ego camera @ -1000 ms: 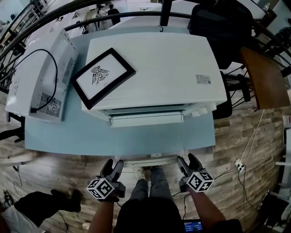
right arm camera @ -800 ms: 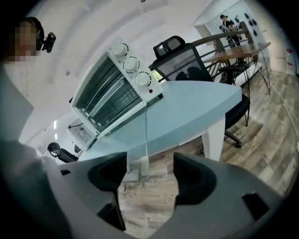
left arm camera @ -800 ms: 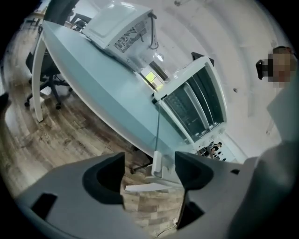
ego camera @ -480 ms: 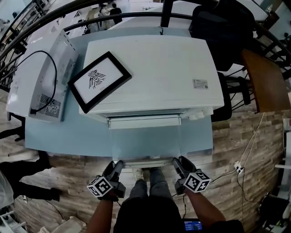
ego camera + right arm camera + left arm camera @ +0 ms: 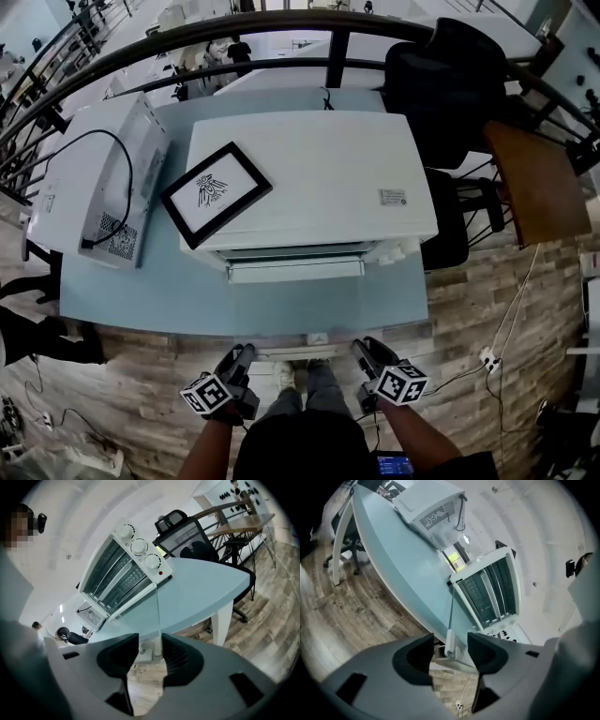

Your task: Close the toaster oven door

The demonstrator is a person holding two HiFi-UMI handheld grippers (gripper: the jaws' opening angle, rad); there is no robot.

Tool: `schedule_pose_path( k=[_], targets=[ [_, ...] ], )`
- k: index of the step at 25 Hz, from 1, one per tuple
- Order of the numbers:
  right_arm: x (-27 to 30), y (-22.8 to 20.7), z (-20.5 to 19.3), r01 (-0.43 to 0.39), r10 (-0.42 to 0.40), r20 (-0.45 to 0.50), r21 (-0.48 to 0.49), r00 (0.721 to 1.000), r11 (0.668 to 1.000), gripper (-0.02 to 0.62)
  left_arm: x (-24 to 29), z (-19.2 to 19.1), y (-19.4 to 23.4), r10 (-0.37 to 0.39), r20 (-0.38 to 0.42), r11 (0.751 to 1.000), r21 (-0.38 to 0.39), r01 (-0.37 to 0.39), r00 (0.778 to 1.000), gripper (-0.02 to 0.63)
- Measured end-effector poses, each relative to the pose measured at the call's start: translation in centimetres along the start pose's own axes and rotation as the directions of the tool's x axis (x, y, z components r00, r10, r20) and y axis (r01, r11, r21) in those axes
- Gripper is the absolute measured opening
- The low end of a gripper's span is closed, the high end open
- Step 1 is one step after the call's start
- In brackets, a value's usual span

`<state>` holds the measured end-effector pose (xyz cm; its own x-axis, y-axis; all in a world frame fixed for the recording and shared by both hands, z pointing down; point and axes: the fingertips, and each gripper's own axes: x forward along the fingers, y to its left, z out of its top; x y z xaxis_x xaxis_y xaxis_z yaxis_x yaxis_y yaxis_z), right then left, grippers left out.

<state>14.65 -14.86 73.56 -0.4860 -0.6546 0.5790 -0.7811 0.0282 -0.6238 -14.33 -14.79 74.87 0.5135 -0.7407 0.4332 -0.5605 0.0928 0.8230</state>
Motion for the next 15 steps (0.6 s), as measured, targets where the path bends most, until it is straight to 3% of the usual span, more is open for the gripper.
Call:
schedule_pose_path(
  k=[15],
  targets=[
    [-3.2,4.1,4.4,-0.027,0.029,0.106,-0.022,0.994,0.999,0.154,-1.4,3.5,-6.3,-0.129,0.019,0.992,0.001,0.129,0.992,0.167]
  ],
)
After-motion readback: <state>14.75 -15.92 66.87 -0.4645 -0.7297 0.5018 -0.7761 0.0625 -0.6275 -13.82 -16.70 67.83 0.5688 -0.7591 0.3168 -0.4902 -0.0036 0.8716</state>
